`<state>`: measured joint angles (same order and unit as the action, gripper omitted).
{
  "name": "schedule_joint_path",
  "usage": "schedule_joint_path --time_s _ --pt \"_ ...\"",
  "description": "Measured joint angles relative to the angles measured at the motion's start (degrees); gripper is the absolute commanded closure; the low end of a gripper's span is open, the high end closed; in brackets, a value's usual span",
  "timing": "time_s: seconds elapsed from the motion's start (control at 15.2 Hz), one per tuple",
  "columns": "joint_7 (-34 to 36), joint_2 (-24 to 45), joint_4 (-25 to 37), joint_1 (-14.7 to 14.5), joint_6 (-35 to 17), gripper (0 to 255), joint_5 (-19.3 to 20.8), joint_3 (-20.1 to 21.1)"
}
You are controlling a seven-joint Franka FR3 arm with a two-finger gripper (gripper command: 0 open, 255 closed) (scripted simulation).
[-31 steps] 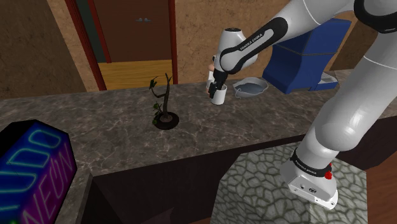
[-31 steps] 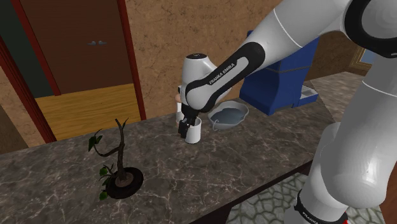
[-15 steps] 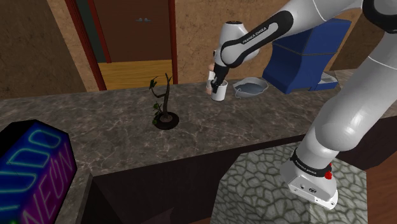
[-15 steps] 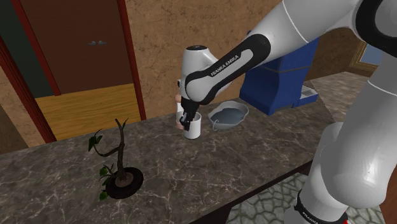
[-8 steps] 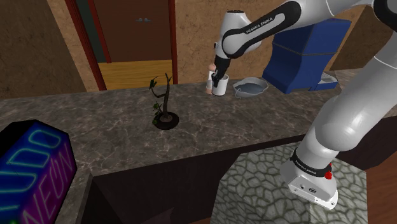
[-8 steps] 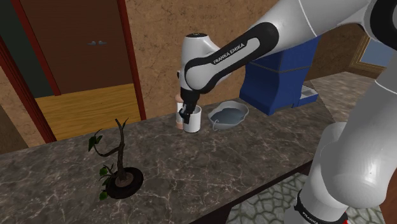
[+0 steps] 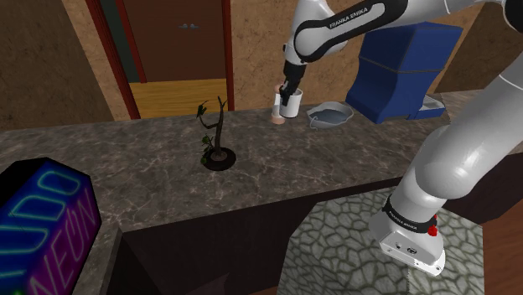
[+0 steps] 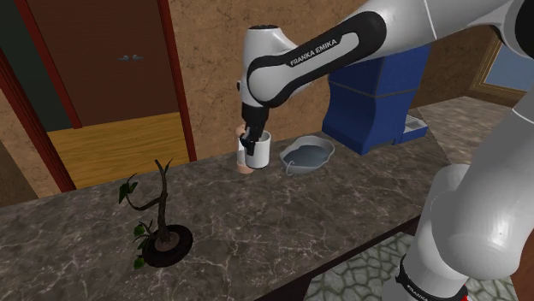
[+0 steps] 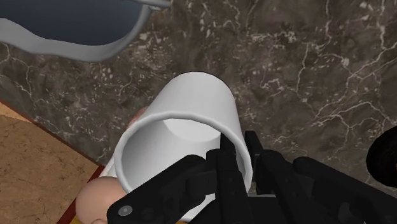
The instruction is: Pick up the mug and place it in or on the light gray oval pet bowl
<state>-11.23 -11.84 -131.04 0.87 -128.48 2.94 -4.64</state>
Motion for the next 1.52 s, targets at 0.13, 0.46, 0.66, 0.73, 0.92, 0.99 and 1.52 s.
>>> schedule_joint_path --time_s 0.13,0.46,0.66,0.73,0.92,0.99,1.52 --pt "0.0 -0.6 1.2 0.0 1.7 255 0.0 0.0" --pt "-0.2 -1.6 3.9 0.0 5.5 255 0.0 0.0" --pt "-0.3 -2.3 5.6 0.0 7.9 255 0.0 0.0" --pt "-0.3 -2.3 6.6 0.0 8.9 255 -0.1 0.1" --pt "-2.0 -3.4 6.5 0.7 9.8 255 0.0 -1.0" --pt "-3.3 -4.1 6.2 1.2 10.2 255 0.1 -1.8" --pt "-13.8 -7.8 5.0 5.2 12.3 255 1.1 -8.9"
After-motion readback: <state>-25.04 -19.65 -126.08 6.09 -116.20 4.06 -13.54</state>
